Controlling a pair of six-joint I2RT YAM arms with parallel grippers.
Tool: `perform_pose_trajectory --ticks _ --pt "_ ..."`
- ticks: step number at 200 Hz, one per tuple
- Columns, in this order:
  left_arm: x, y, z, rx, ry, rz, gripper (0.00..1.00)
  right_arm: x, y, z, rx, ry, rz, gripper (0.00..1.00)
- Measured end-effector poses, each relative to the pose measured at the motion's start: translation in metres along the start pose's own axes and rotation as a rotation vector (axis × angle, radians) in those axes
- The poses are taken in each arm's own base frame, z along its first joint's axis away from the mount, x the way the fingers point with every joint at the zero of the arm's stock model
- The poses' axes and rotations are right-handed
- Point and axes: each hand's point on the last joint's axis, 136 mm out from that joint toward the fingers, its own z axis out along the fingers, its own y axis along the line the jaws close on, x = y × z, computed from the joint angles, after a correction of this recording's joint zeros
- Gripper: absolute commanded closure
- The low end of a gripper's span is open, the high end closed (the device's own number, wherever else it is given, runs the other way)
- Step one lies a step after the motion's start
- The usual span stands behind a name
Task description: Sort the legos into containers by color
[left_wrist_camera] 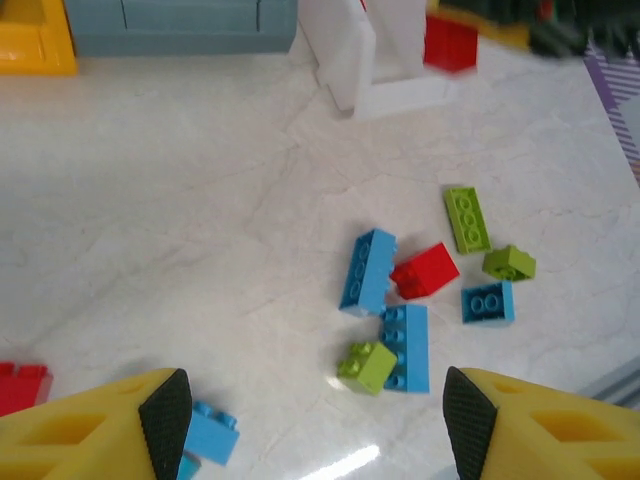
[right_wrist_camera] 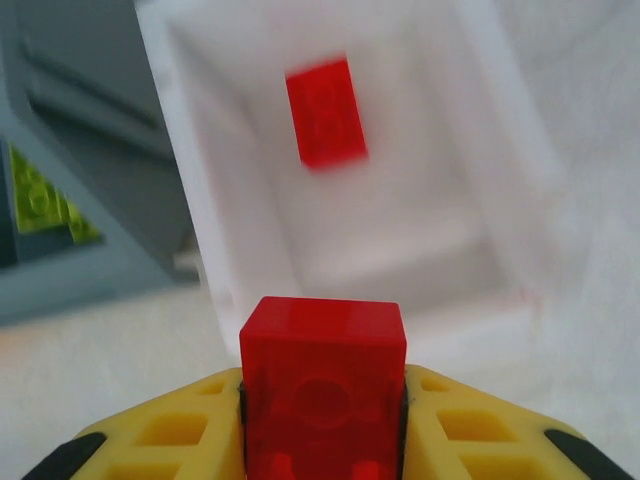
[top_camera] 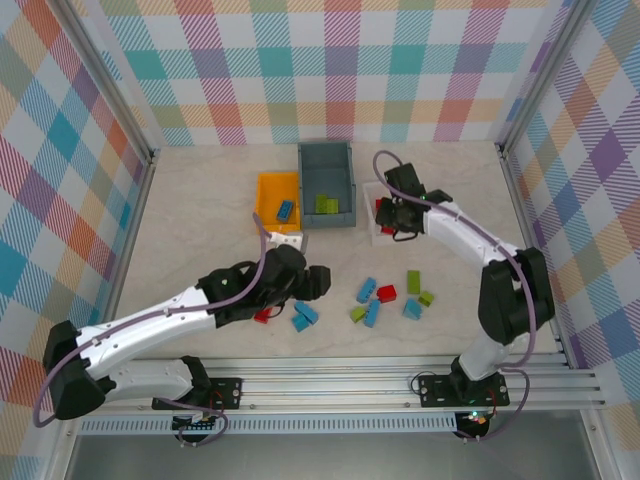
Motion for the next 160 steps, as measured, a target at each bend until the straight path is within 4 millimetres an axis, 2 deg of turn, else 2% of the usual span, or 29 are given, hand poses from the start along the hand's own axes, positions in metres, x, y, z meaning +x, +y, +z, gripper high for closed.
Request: perform_pose_trajectory --ticks 26,56,70,95,113,127,145,160 --pt "0.011 0.007 -0.007 0.012 -0.005 -0.051 0.3 -0.029 -0.004 0.03 0.055 0.016 -0.007 0.6" --pt "0.019 0.018 -0.01 -0.013 0.01 -0.131 0.32 -0.034 -0.011 0.063 0.103 0.077 -0.012 0.49" --pt "0.025 0.024 -0.009 -0.035 0.029 -0.163 0.34 -0.027 -0.014 0.068 0.119 0.106 -0.022 0.43" --pt "0.044 0.039 -0.001 -0.086 0.072 -0.206 0.34 -0.024 -0.013 0.061 0.117 0.119 -0.041 0.36" --pt "0.058 0.048 0.008 -0.129 0.104 -0.229 0.33 -0.028 -0.005 0.043 0.088 0.088 -0.058 0.35" --pt "0.065 0.053 0.014 -0.158 0.12 -0.252 0.33 -0.026 0.005 0.015 0.045 0.042 -0.088 0.34" --pt "0.072 0.058 0.023 -0.2 0.138 -0.294 0.31 -0.014 0.03 -0.041 -0.086 -0.055 -0.158 0.33" --pt "0.081 0.064 0.032 -0.248 0.159 -0.324 0.27 0.015 0.057 -0.097 -0.3 -0.134 -0.25 0.27"
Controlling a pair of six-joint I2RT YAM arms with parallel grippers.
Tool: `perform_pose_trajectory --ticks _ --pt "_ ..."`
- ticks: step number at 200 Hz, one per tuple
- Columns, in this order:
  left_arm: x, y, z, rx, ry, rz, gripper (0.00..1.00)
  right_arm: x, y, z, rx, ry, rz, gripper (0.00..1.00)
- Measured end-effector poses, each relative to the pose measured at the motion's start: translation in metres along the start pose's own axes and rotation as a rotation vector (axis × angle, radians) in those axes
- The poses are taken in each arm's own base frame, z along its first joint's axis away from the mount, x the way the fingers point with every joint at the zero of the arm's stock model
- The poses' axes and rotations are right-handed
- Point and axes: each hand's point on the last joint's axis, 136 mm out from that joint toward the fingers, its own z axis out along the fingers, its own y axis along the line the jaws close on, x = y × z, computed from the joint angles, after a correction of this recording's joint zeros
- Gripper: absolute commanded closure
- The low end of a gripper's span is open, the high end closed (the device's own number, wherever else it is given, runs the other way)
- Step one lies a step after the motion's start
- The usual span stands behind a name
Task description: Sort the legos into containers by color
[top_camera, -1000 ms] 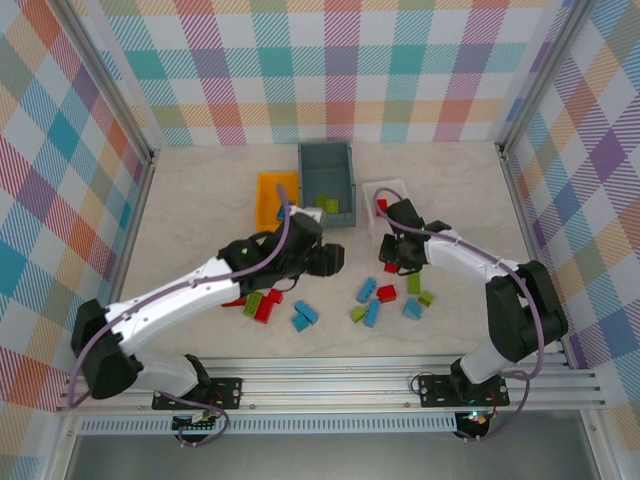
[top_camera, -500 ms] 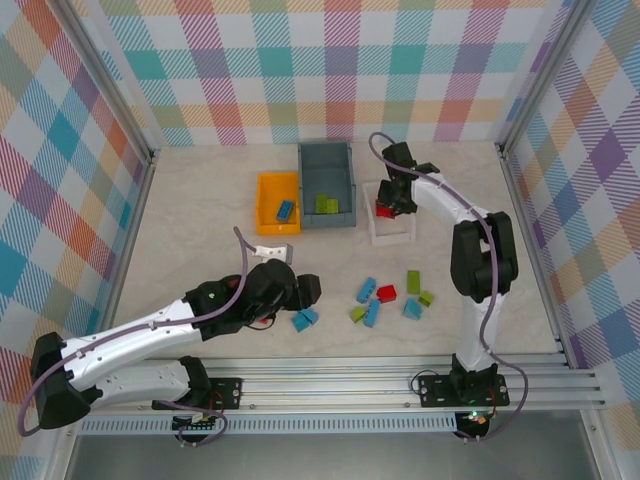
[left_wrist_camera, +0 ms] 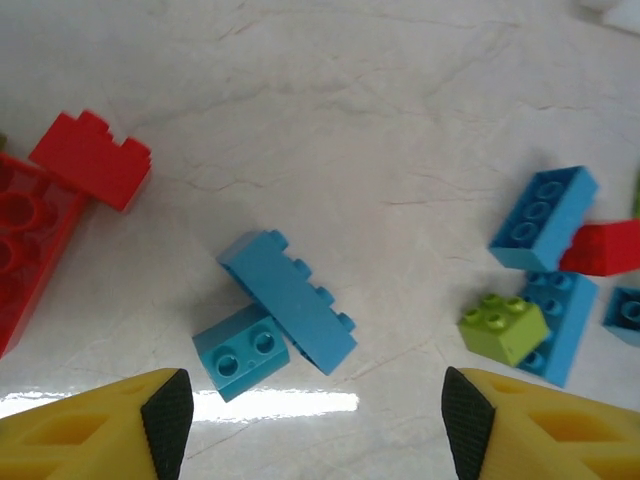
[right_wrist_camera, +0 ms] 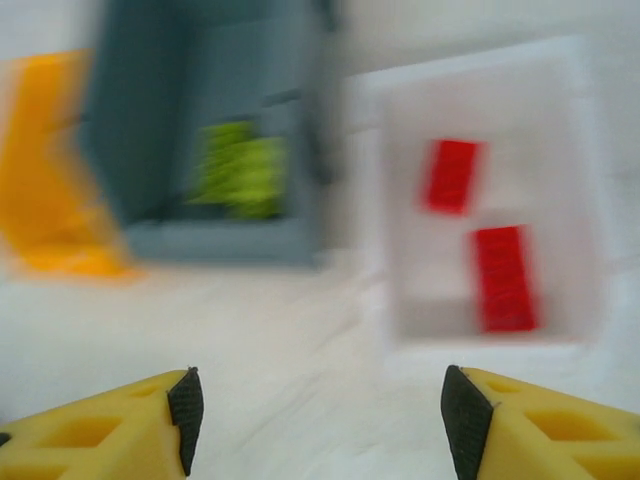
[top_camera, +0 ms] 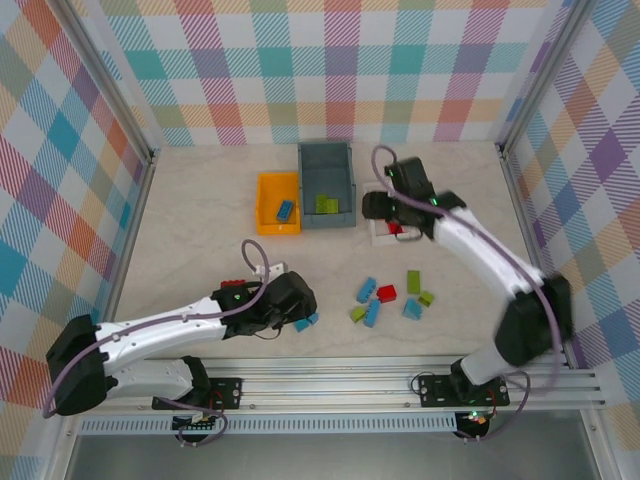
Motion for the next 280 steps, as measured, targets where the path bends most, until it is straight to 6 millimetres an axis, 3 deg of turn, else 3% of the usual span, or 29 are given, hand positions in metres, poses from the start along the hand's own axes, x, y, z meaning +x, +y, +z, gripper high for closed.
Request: perform_pose_trajectory --ticks 16,31,59,79,94,141,181,245,280 --pt "0.005 0.008 0.014 -0.06 0.016 -0.03 0.23 0.032 0.052 -0.057 -0.286 -0.062 -0.098 0.25" --pt "0.007 0.013 0.025 -0.092 0.027 -0.066 0.22 0.061 0.077 -0.096 -0.471 -0.073 -0.15 0.24" --pt "0.004 0.014 0.042 -0.103 0.042 -0.129 0.21 0.11 0.099 -0.123 -0.637 -0.007 -0.2 0.24" --pt "0.004 0.016 0.056 -0.121 0.054 -0.145 0.24 0.139 0.102 -0.124 -0.671 0.071 -0.2 0.24" --pt "0.004 0.017 0.066 -0.135 0.066 -0.153 0.29 0.145 0.102 -0.124 -0.672 0.095 -0.189 0.25" --pt "0.004 0.014 0.084 -0.157 0.082 -0.142 0.48 0.151 0.103 -0.116 -0.663 0.133 -0.181 0.25" --pt "0.0 0.004 0.092 -0.152 0.082 -0.119 0.59 0.155 0.104 -0.11 -0.65 0.161 -0.163 0.26" --pt "-0.007 -0.008 0.092 -0.124 0.068 -0.096 0.88 0.151 0.103 -0.109 -0.635 0.149 -0.143 0.28" --pt "-0.027 -0.021 0.088 -0.097 0.04 -0.092 0.91 0.149 0.101 -0.107 -0.615 0.133 -0.138 0.31"
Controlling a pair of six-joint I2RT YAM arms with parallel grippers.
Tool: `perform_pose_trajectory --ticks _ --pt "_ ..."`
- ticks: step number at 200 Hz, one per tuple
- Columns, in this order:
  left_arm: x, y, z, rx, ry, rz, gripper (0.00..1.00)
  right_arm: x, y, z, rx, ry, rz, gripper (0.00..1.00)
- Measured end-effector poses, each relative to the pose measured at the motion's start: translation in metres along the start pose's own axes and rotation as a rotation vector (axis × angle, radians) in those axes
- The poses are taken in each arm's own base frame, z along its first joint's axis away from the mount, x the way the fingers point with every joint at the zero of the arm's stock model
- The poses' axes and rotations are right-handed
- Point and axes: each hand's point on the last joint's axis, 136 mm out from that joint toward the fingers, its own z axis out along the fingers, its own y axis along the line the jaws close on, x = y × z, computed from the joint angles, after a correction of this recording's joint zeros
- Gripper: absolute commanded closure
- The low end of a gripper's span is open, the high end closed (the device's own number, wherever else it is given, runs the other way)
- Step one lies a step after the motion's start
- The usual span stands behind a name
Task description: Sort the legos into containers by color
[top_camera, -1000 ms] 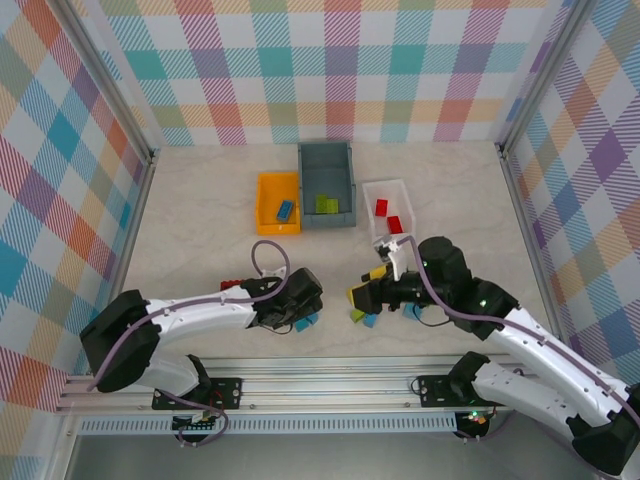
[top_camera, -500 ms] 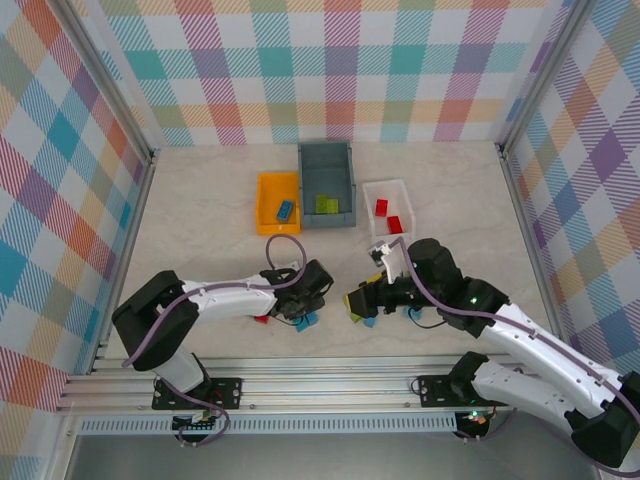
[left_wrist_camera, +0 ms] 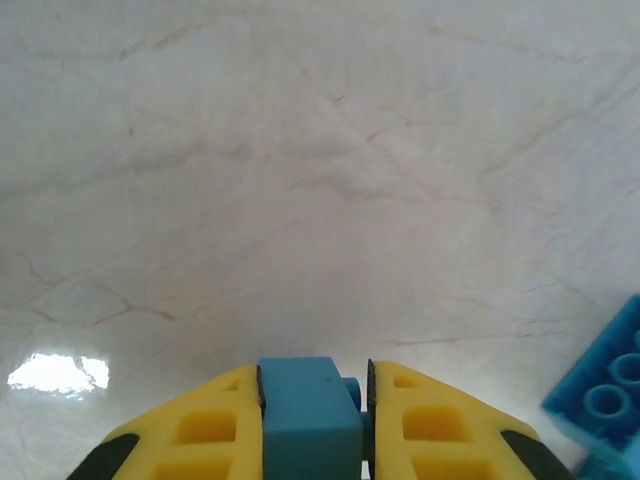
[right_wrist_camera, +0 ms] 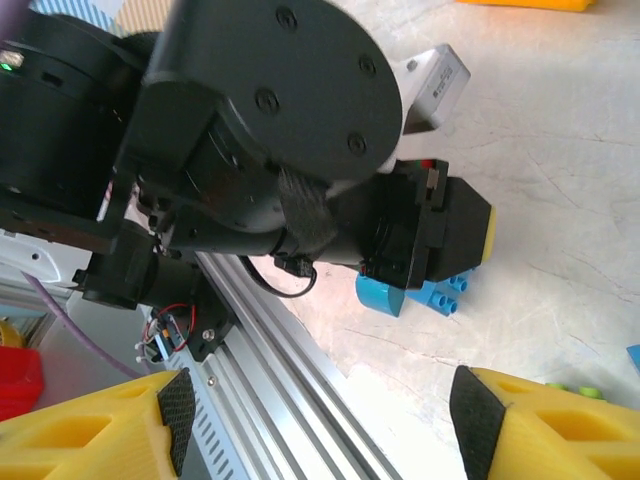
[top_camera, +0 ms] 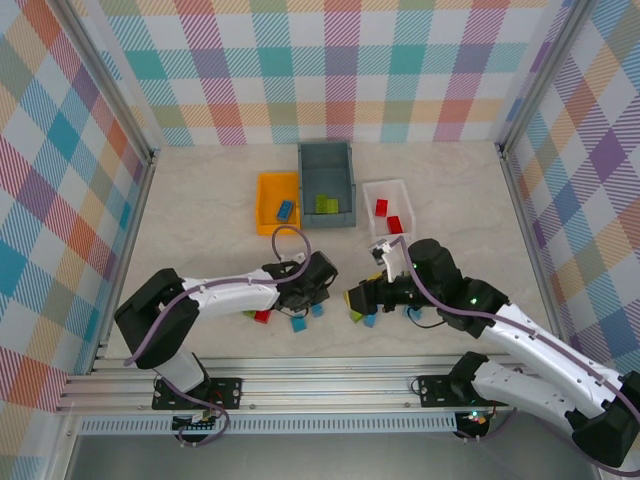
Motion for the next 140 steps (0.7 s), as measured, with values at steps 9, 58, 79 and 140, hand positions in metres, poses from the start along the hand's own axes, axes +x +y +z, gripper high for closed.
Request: perform_pose_trajectory --ticks 9,58,79,140 --pt "-0.011 -0.002 -0.003 0.0 -0.014 -0.008 0.91 -0.001 0.0 0.0 0.005 -0.006 -0.003 0.31" --pt "-0.145 -0.001 -0.035 0.013 -0.18 -0.101 0.91 -0.022 0.002 0.011 0.104 -0.105 -0.089 0.27" --pt "-0.213 -0.007 -0.051 0.031 -0.271 -0.114 0.9 -0.041 -0.007 0.026 0.188 -0.163 -0.1 0.26" --pt "-0.297 -0.012 0.018 -0.047 -0.235 -0.074 0.84 -0.063 -0.021 0.054 0.302 -0.205 -0.095 0.25"
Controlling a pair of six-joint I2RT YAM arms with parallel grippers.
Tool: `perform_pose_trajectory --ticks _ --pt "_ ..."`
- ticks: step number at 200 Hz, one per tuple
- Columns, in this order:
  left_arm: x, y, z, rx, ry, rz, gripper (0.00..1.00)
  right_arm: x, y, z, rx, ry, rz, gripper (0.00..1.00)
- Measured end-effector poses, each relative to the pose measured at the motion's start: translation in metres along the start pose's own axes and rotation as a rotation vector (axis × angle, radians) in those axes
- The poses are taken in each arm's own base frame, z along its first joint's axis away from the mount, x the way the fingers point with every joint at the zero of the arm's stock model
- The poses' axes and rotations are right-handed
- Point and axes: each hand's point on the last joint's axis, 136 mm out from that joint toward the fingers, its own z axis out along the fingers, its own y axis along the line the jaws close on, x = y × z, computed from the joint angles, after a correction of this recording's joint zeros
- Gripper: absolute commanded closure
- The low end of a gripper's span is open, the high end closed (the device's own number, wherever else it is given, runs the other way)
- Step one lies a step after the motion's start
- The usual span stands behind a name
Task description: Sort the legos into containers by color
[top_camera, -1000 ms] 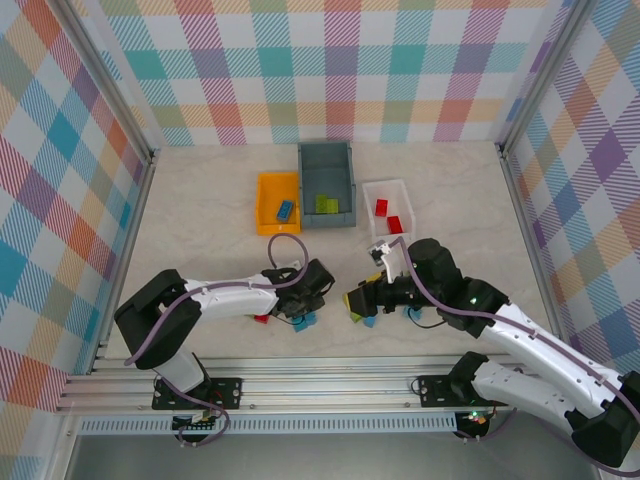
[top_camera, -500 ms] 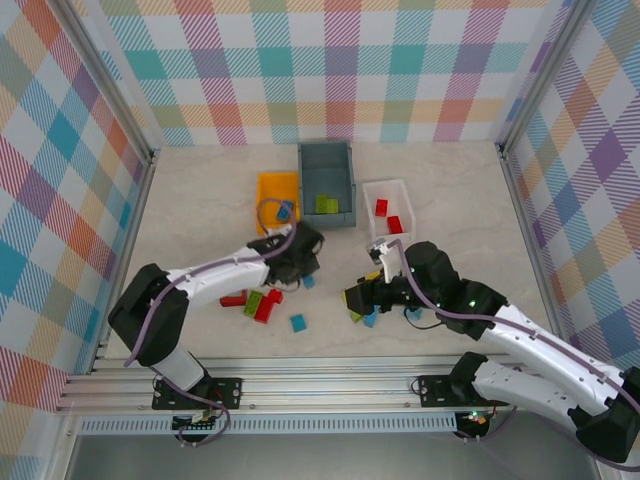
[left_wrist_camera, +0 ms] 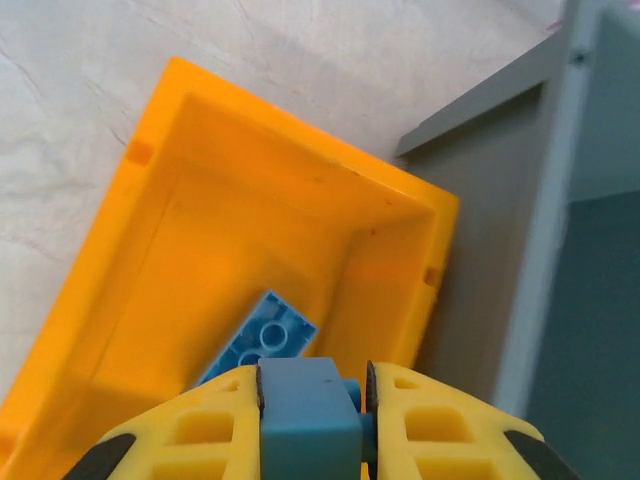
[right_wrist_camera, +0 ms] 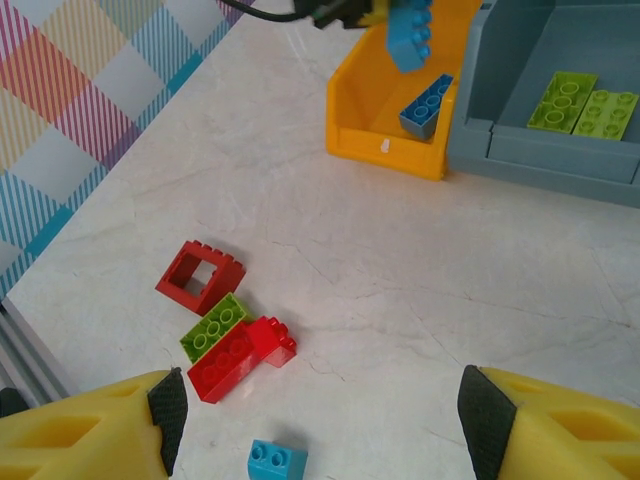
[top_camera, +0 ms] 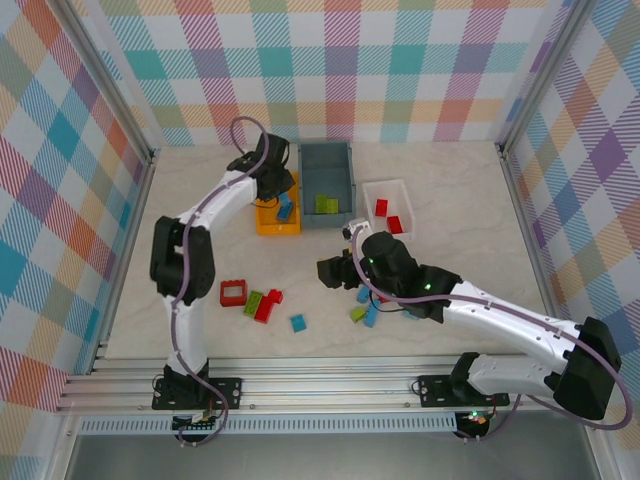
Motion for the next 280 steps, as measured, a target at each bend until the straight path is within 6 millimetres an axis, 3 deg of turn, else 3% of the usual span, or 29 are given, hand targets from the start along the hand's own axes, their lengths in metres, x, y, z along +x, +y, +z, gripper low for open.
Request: perform_pose_trajectory --ticks 13,31,71,99,129,150,177,204,243,258,280 --pt "0.004 0.002 0.018 -0.028 0.033 0.026 0.66 -0.001 0.0 0.0 0.004 -0.005 0.003 0.25" --pt "0.013 0.008 0.031 -0.063 0.072 0.054 0.52 -0.002 -0.001 0.0 0.011 -0.009 0.004 0.24" --pt "0.015 0.012 0.018 -0.076 0.089 0.088 0.45 -0.001 -0.009 -0.001 0.057 -0.007 0.011 0.25" --pt "0.006 0.0 -0.026 -0.022 0.043 0.094 0.41 0.002 -0.022 -0.005 0.132 0.015 0.028 0.26" --pt "0.008 -0.016 -0.106 0.082 -0.036 0.117 0.4 0.008 -0.028 -0.006 0.174 0.07 0.03 0.29" --pt "0.028 -0.011 -0.164 0.139 -0.09 0.127 0.38 0.015 -0.01 0.012 0.104 0.15 0.009 0.27" --pt "0.067 0.028 -0.232 0.167 -0.151 0.099 0.38 0.034 0.03 0.056 -0.027 0.294 -0.029 0.27" --pt "0.104 0.099 -0.275 0.154 -0.176 0.017 0.41 0.052 0.067 0.118 -0.12 0.4 -0.024 0.37" --pt "0.148 0.196 -0.306 0.144 -0.159 -0.114 0.41 0.076 0.088 0.196 -0.132 0.518 0.05 0.42" --pt "0.161 0.221 -0.316 0.167 -0.155 -0.152 0.41 0.079 0.093 0.218 -0.122 0.539 0.077 0.44" --pt "0.176 0.244 -0.32 0.182 -0.141 -0.183 0.41 0.084 0.098 0.234 -0.111 0.571 0.107 0.46"
